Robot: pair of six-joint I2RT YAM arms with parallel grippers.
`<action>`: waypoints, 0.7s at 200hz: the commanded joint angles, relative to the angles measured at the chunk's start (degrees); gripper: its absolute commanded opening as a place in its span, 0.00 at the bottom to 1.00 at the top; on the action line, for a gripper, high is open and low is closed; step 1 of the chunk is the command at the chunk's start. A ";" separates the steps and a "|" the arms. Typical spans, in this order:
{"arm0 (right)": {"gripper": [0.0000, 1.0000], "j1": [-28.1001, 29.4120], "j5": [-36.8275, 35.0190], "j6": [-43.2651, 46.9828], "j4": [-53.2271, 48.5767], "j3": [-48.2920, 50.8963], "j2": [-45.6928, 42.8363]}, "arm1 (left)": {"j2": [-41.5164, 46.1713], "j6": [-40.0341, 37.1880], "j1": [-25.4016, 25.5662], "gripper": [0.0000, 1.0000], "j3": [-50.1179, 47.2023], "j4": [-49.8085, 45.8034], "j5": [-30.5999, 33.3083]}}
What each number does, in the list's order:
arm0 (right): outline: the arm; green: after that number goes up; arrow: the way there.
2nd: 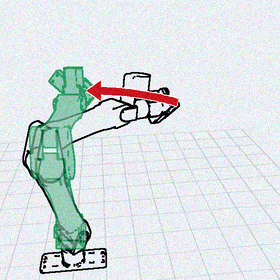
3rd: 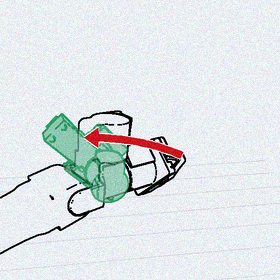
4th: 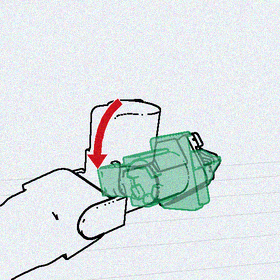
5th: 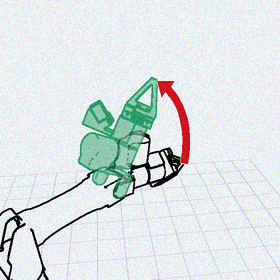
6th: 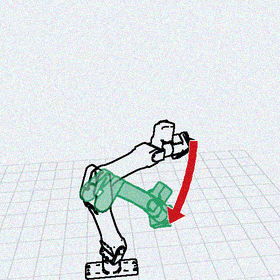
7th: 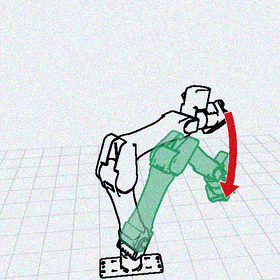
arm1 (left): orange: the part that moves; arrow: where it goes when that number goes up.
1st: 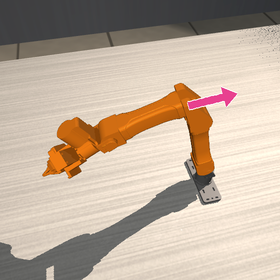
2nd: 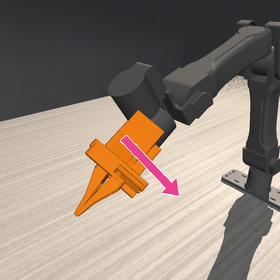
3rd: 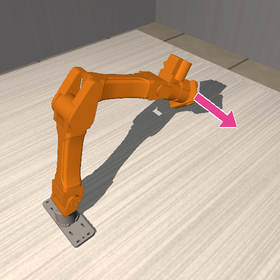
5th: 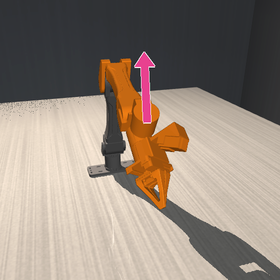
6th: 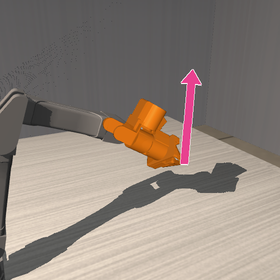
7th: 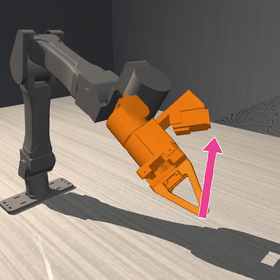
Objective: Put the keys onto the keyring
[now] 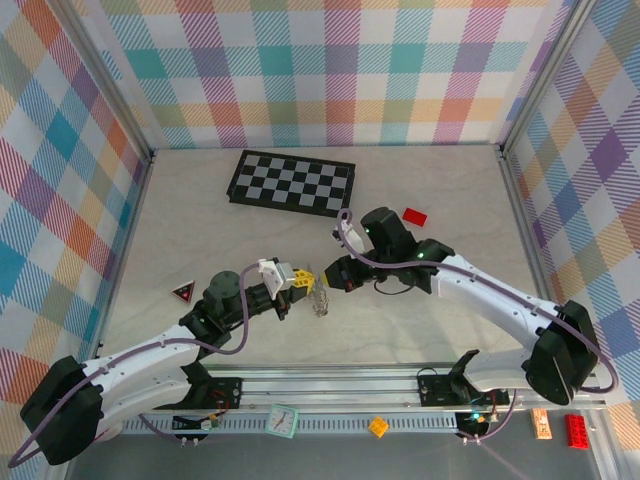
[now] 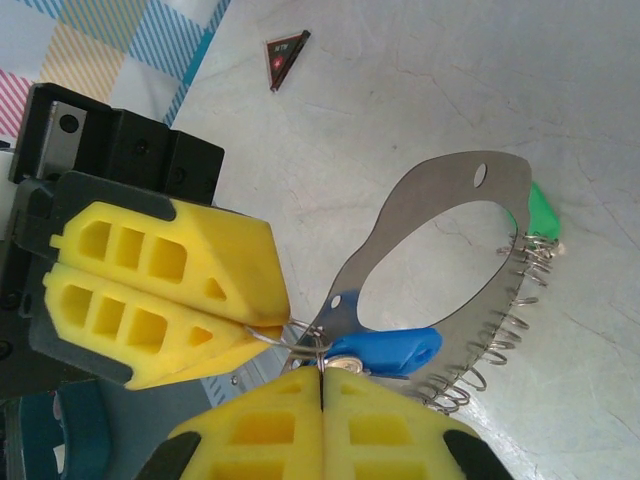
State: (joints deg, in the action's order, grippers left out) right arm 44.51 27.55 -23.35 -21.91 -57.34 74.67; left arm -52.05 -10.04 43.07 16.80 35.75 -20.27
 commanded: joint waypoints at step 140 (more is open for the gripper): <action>0.45 -1.56 7.06 28.45 26.04 15.12 -12.04 | -0.90 1.76 0.61 0.00 -0.54 7.91 -5.16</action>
State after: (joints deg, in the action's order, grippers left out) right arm 43.11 29.21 -3.22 -3.68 -42.28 61.76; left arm -52.71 -9.54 43.07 16.16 39.35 -22.55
